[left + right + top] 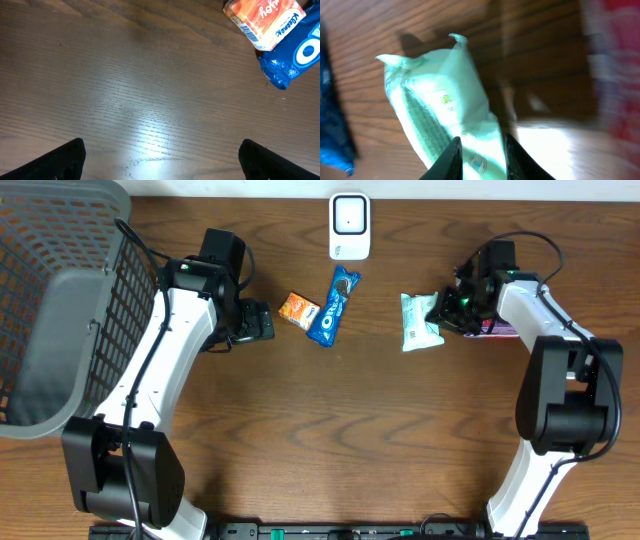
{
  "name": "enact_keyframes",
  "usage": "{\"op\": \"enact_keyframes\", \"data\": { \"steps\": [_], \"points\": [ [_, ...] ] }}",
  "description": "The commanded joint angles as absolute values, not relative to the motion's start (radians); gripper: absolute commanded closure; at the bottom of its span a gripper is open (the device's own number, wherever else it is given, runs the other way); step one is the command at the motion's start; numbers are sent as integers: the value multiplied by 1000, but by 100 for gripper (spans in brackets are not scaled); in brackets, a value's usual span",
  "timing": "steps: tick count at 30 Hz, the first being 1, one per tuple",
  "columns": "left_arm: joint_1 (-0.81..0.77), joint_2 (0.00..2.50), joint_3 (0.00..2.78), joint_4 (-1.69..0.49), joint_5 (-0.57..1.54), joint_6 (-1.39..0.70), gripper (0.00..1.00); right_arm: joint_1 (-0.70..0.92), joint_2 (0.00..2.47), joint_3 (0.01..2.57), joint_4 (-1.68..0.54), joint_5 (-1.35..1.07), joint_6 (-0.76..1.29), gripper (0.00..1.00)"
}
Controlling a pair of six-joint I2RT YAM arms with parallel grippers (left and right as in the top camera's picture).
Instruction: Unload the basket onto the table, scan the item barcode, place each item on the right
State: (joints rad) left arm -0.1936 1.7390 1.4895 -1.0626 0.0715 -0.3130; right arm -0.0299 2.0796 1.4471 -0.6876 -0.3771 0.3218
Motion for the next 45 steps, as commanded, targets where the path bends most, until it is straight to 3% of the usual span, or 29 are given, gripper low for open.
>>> {"op": "enact_keyframes", "data": {
  "steps": [1,7,11,18,27,45],
  "points": [
    [-193,1734,1487,-1065,59,-300,2,-29,1959,1473,-691,-230,332,76],
    [-193,1734,1487,-1065,59,-300,2,32,1879,1473,-686,-230,316,83],
    [-193,1734,1487,-1065,59,-300,2,105,1895,1473,-668,-235,263,82],
    [-193,1734,1487,-1065,58,-300,2,210,1993,1473,-682,-25,336,83],
    [-193,1734,1487,-1065,58,-300,2,178,2067,1473,-706,157,362,82],
    [-193,1734,1487,-1065,59,-300,2,141,2067,1473,-631,96,350,83]
  ]
}}
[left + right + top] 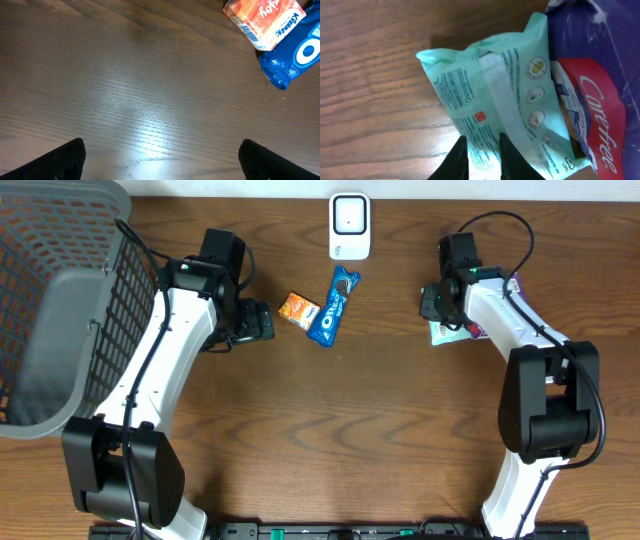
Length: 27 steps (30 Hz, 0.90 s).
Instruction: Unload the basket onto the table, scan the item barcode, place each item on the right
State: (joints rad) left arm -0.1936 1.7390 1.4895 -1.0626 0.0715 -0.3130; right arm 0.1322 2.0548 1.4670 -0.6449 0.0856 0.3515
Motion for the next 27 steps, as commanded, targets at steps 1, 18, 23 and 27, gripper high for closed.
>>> {"op": "enact_keyframes", "data": {
  "steps": [1,18,23,27],
  "points": [
    [-193,1734,1487,-1065,59,-300,2,141,2067,1473,-627,105,350,83],
    [-193,1734,1487,-1065,59,-300,2,146,2066,1525,-616,152,293,78],
    [-193,1734,1487,-1065,58,-300,2,180,2066,1526,-593,146,202,77],
    [-193,1734,1487,-1065,59,-300,2,198,2067,1523,-598,91,63,77]
  ]
}}
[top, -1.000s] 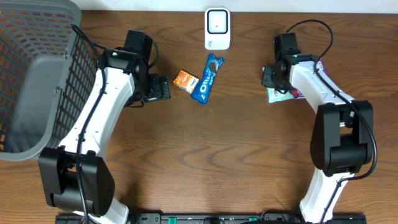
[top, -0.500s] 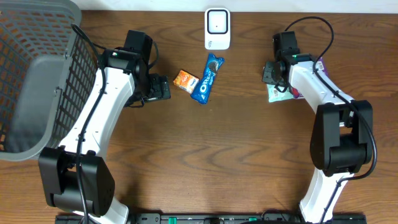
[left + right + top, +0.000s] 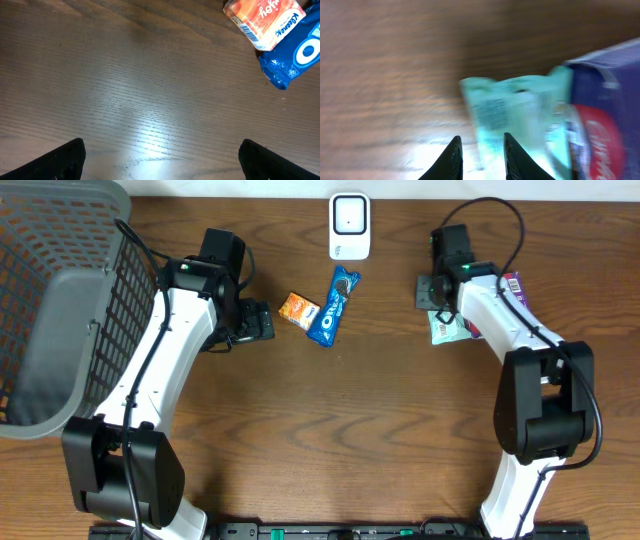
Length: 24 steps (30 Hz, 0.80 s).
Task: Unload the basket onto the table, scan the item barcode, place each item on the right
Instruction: 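Grasp the blue Oreo pack with the right gripper and carry it past the scanner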
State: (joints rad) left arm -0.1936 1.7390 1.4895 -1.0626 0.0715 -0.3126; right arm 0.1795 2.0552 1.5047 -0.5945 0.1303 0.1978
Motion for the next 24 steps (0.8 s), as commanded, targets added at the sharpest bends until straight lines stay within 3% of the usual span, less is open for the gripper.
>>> {"op": "enact_keyframes", "data": {
  "steps": [1,24],
  "points": [
    [-193,1734,1487,-1065,59,-300,2,200,2069,1520,-599,93,47,77],
    [-193,1734,1487,-1065,59,-300,2,180,2152,1512,-524,312,86,76]
  ]
}}
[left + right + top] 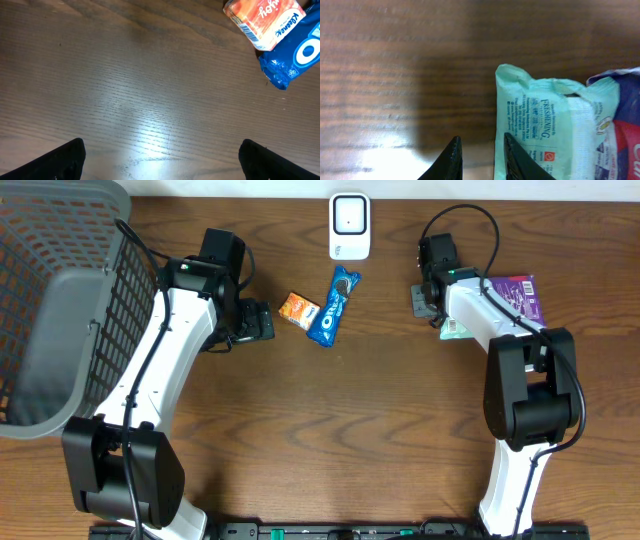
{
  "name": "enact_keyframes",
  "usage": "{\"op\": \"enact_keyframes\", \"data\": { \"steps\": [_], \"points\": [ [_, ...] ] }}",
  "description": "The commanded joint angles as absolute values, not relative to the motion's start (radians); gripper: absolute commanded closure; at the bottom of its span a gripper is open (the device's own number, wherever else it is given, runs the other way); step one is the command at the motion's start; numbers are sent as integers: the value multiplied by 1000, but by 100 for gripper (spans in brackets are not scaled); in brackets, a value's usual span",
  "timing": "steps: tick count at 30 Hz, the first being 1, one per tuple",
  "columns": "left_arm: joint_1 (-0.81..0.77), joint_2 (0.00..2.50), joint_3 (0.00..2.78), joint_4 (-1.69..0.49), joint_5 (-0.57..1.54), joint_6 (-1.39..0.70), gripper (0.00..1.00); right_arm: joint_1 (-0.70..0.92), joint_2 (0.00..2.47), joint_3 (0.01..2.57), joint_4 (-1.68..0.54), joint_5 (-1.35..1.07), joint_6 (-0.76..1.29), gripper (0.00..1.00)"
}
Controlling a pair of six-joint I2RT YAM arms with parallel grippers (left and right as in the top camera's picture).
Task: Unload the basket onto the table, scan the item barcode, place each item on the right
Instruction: 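Grasp the blue Oreo pack with the right gripper and carry it past the scanner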
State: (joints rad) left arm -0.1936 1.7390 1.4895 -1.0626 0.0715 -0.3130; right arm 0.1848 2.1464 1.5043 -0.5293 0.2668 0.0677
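A mint-green wipes packet (545, 135) lies flat on the table against a purple Carefree pack (622, 85). Overhead, the packet (453, 330) shows only partly under my right arm. My right gripper (480, 160) (425, 302) stands narrowly open at the packet's left end. There is bare wood between its tips, and its right finger is at the packet's edge. The white scanner (349, 225) stands at the back middle. My left gripper (160, 165) (262, 320) is wide open over bare wood, left of an orange packet (298, 308) and a blue Oreo pack (333, 305).
A grey mesh basket (60, 300) fills the left end of the table. The purple Carefree pack (513, 292) lies at the right, behind my right arm. The orange packet (264, 20) and Oreo pack (295, 52) sit at the top right of the left wrist view.
My right gripper has shifted left off the green packet, which now lies to the right of its fingers instead of straight ahead. The purple pack is more exposed overhead. The left arm is unchanged.
The green packet first lay apart from the purple pack, with my right gripper at its right end. By 1.7 s ago it lay against the purple pack with the gripper over it. The gripper was then at its left end, as now. The left arm has stayed still.
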Motion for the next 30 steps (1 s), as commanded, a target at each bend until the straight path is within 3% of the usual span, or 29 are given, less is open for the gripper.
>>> {"op": "enact_keyframes", "data": {
  "steps": [1,6,13,18,25,30],
  "points": [
    [-193,1734,1487,-1065,59,-300,2,184,2152,1519,-529,312,89,75],
    [-193,1734,1487,-1065,59,-300,2,212,2151,1592,-588,243,119,71],
    [-193,1734,1487,-1065,58,-300,2,225,2151,1694,-661,-206,188,64],
    [-193,1734,1487,-1065,59,-300,2,234,2164,1686,-656,-448,286,66],
    [-193,1734,1487,-1065,59,-300,2,305,2180,1680,-649,-505,347,67],
    [-193,1734,1487,-1065,59,-300,2,364,2186,1680,-627,-429,413,53]
  ]
}}
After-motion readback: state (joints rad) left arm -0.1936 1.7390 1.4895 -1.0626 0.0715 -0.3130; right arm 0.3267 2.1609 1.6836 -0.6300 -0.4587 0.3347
